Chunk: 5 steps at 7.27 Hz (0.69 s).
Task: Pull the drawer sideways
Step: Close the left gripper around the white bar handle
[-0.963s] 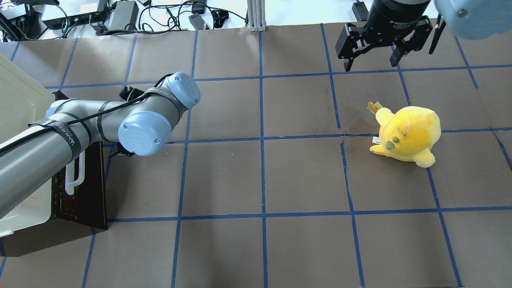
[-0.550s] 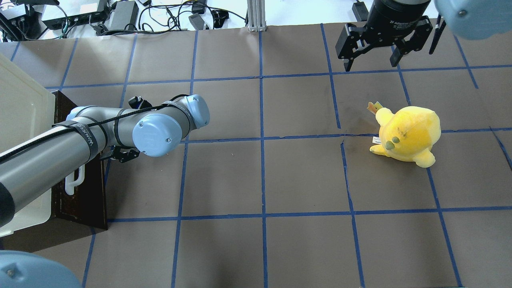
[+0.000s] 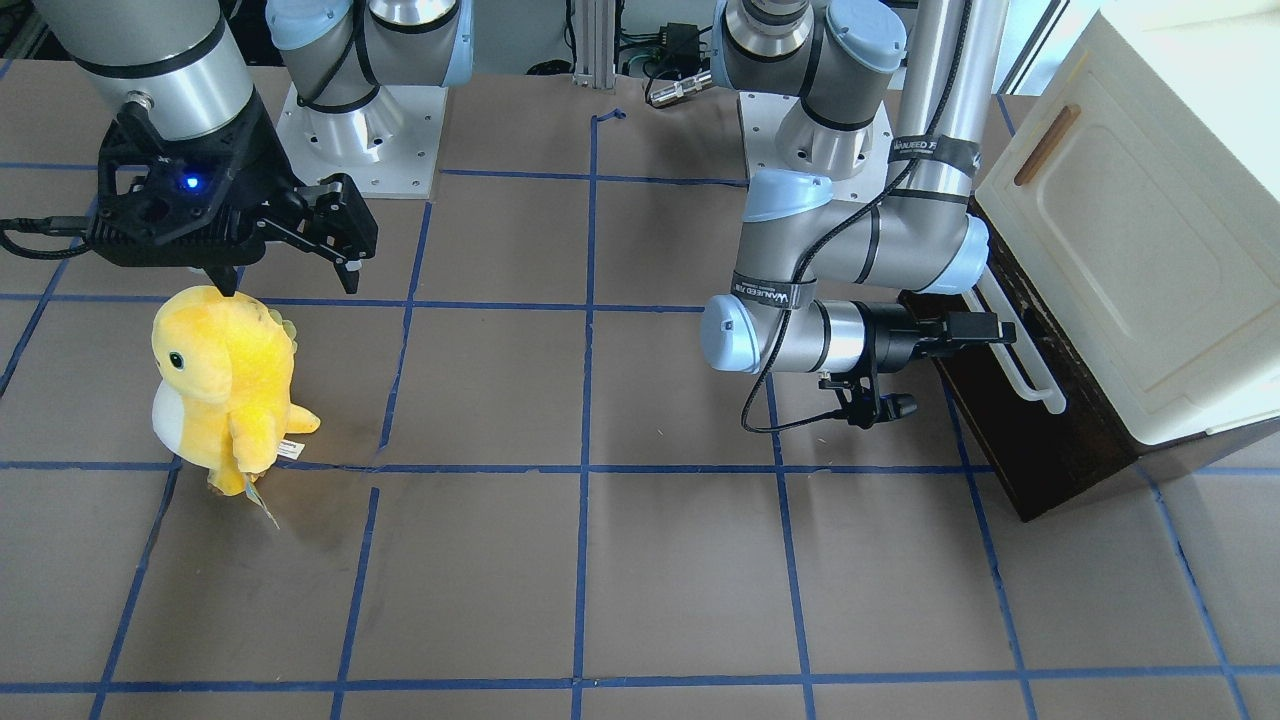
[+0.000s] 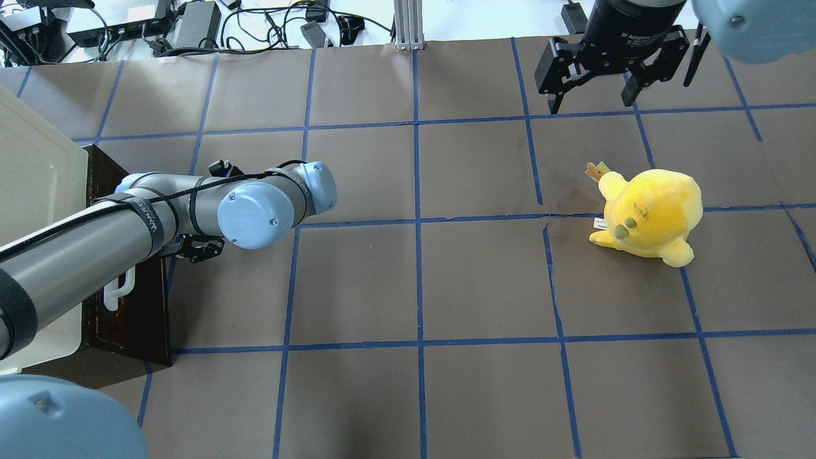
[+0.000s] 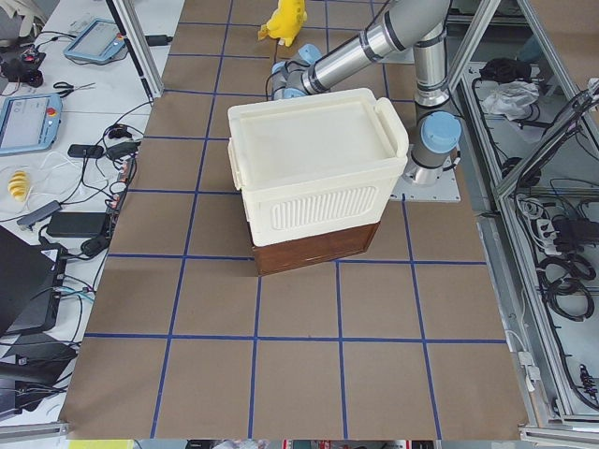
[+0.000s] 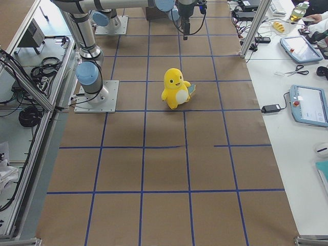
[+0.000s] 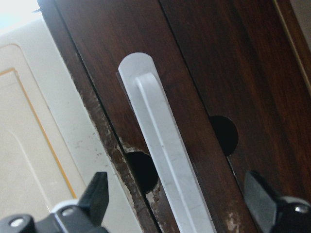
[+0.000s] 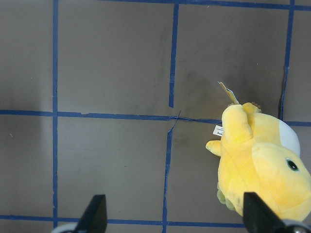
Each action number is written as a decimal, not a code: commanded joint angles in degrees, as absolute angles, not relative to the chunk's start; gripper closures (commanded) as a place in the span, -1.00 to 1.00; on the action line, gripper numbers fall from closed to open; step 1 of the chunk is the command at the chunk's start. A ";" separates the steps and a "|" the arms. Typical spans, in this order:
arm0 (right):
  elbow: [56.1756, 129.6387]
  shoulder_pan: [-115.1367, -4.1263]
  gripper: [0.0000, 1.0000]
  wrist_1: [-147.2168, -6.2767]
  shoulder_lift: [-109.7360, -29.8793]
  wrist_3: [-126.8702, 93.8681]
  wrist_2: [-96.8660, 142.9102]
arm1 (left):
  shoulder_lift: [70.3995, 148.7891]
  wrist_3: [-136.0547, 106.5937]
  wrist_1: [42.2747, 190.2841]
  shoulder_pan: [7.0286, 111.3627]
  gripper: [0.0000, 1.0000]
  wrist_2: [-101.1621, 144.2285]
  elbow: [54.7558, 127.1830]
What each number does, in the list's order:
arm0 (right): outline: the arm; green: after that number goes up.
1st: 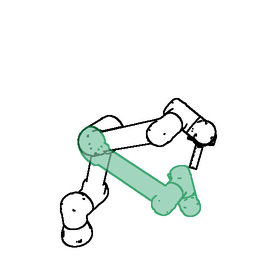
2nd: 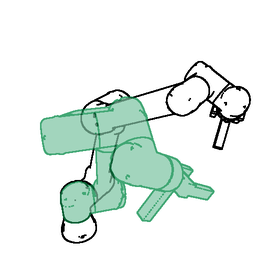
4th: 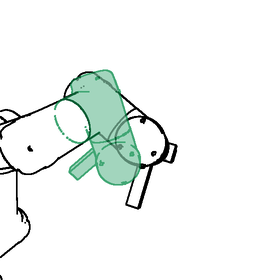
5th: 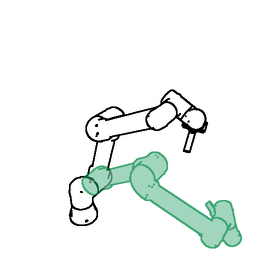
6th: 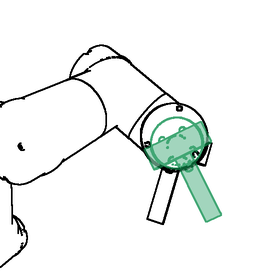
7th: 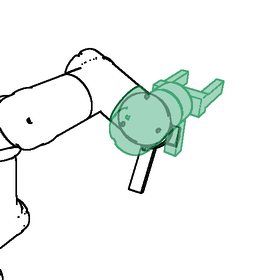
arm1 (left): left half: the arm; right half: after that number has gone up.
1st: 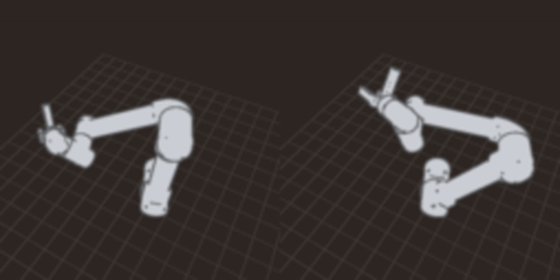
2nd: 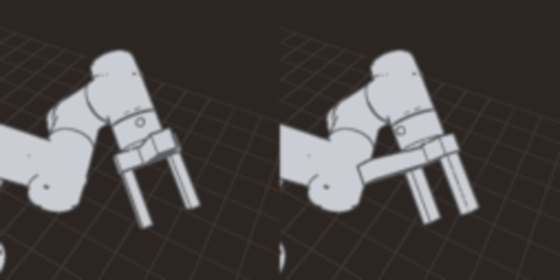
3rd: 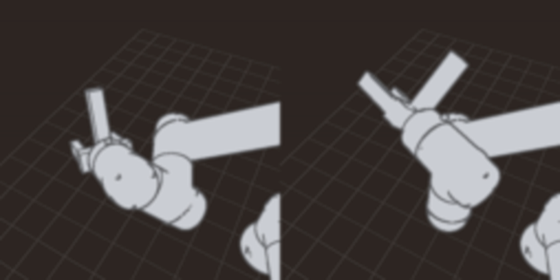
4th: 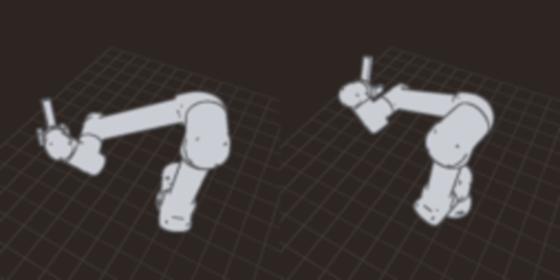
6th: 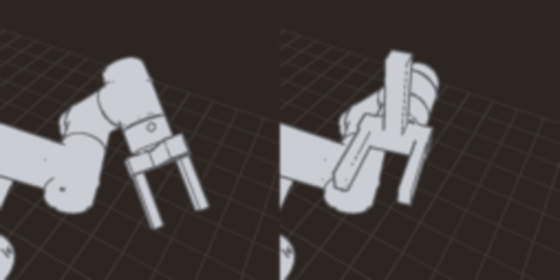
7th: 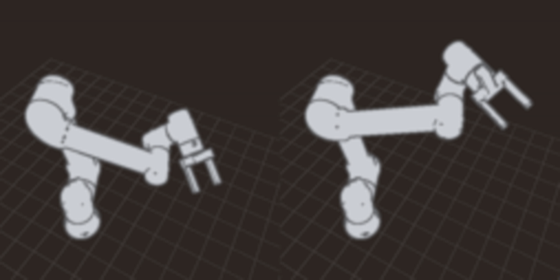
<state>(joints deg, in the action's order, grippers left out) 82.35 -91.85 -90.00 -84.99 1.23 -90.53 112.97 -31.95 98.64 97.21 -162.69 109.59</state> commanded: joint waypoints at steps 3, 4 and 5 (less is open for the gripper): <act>82.35 -91.85 -1.00 -90.00 -84.99 1.23 -90.53 | 112.68 -31.99 100.19 95.27 -1.00 -163.03 109.34; 82.35 -91.85 -1.00 -90.00 -84.99 1.23 -90.53 | 112.94 -32.60 100.28 95.10 -0.86 -164.60 109.77; 82.35 -91.85 -1.00 -90.00 -84.99 1.23 -90.53 | 113.20 -33.91 100.63 95.10 -0.50 -164.88 109.78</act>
